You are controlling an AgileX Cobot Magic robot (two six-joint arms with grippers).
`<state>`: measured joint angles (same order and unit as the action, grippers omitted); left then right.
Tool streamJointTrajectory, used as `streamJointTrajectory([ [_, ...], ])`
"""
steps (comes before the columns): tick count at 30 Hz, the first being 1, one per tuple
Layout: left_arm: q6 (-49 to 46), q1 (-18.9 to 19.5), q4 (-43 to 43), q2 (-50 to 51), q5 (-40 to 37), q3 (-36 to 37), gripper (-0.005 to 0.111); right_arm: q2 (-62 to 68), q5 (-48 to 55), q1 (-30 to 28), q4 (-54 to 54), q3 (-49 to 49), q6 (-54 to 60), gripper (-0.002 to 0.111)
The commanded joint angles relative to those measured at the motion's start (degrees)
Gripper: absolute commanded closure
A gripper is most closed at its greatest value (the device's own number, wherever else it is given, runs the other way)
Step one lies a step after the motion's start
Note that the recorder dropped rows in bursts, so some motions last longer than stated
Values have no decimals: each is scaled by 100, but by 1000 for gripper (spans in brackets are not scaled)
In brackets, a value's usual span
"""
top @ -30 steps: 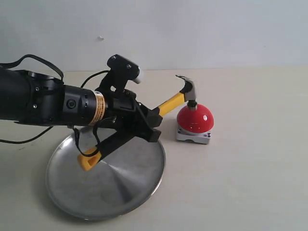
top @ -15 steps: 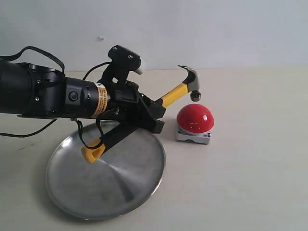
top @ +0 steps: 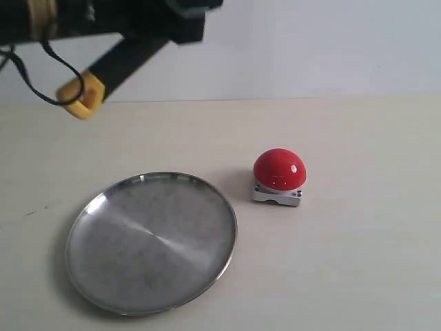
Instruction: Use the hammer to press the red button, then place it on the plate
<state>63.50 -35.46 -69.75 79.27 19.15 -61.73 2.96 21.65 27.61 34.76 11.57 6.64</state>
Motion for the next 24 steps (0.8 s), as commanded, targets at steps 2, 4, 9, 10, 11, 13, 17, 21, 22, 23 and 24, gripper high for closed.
streamJointTrajectory([
  [2,-12,-8,147,-774,31,-90,107,-25,-12,3,-12,-22,5,108],
  [4,13,-8,147,-804,0,-90,107,-25,-12,3,-12,-22,5,108],
  [9,168,-8,147,-292,-11,-22,107,-25,-12,3,-12,-22,5,108],
  [10,168,-8,147,-97,-11,12,107,-25,-12,3,-12,-22,5,108],
  [11,168,-8,147,81,-11,61,107,-25,-12,3,-12,-22,5,108],
  [13,179,-8,147,603,-11,164,107,-25,-12,3,-12,-22,5,108],
  [17,179,-8,158,1842,22,313,107,-25,-12,3,-12,-22,5,108],
  [21,151,-8,278,3215,345,190,107,-25,-12,3,-12,-22,5,108],
  [22,163,-8,219,3396,372,131,107,-25,-12,3,-12,-22,5,108],
  [23,164,-8,192,3531,372,76,107,-25,-12,3,-12,-22,5,108],
  [24,164,-8,192,3545,372,61,107,-25,-12,3,-12,-22,5,108],
])
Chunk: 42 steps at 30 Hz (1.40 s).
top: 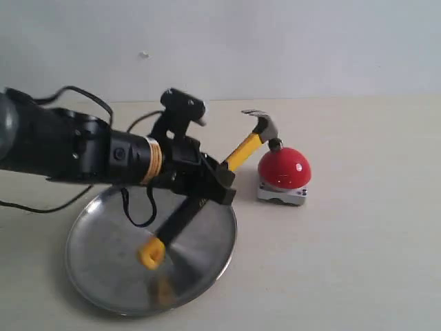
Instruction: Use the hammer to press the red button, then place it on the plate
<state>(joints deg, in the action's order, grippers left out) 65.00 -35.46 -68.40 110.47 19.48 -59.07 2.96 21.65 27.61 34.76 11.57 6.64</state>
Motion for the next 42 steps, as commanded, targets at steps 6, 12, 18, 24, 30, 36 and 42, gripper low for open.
streamJointTrajectory([
  [6,2,63,45,-425,282,-203,107,-25,-12,3,-12,-22,5,108],
  [12,-10,63,7,-1378,267,-192,107,-25,-12,3,-12,-22,5,108],
  [18,-10,63,7,-1986,287,57,107,-25,-12,3,-12,-22,5,108],
  [24,-189,63,68,-2648,273,765,107,-25,-12,3,-12,-22,5,108],
  [30,-1061,63,1974,-3198,743,1883,107,-25,-12,3,-12,-22,5,108],
  [36,-2216,63,4044,-3276,2577,3137,107,-25,-12,3,-12,-22,5,108],
  [42,-2924,63,5453,-3276,3040,3691,107,-25,-12,3,-12,-22,5,108],
])
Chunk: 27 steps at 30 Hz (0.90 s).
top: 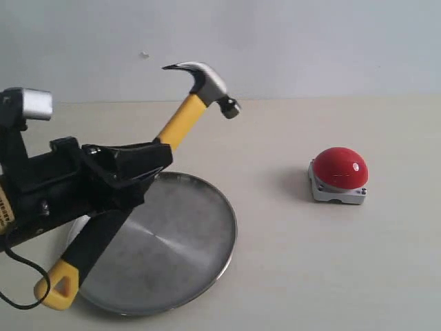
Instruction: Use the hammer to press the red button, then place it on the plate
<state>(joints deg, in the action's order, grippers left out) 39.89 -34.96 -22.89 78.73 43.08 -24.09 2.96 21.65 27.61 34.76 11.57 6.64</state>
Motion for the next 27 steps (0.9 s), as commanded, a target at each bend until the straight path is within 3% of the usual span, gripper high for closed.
streamJointTrajectory([
  [1,-413,12,902,-102,679,205,107,-25,-12,3,-12,-22,5,108],
  [8,21,12,910,187,695,205,107,-25,-12,3,-12,-22,5,108],
  [13,19,21,1566,635,771,205,107,-25,-22,3,-12,-22,5,108],
  [27,306,182,1820,2059,1749,205,107,-25,-22,3,-12,-22,5,108],
])
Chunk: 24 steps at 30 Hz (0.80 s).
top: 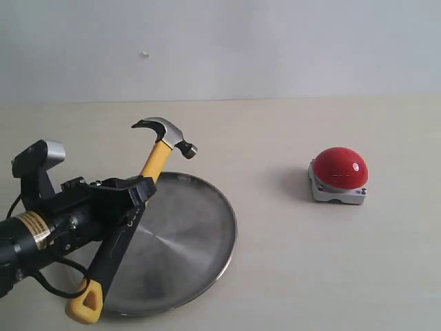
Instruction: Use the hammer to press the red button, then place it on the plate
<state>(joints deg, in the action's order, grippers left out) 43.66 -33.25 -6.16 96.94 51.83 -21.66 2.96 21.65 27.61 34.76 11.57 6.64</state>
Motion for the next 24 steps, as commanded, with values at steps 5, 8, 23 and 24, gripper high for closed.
streamJointTrajectory([
  [5,-209,11,147,619,1416,-37,107,-25,-22,3,-12,-22,5,108],
  [8,-209,11,253,836,1600,-37,107,-25,-22,3,-12,-22,5,108],
  [23,51,11,346,1438,1383,-437,107,-25,-22,3,-12,-22,5,108],
  [24,55,11,346,1463,1346,-450,107,-25,-22,3,-12,-22,5,108],
])
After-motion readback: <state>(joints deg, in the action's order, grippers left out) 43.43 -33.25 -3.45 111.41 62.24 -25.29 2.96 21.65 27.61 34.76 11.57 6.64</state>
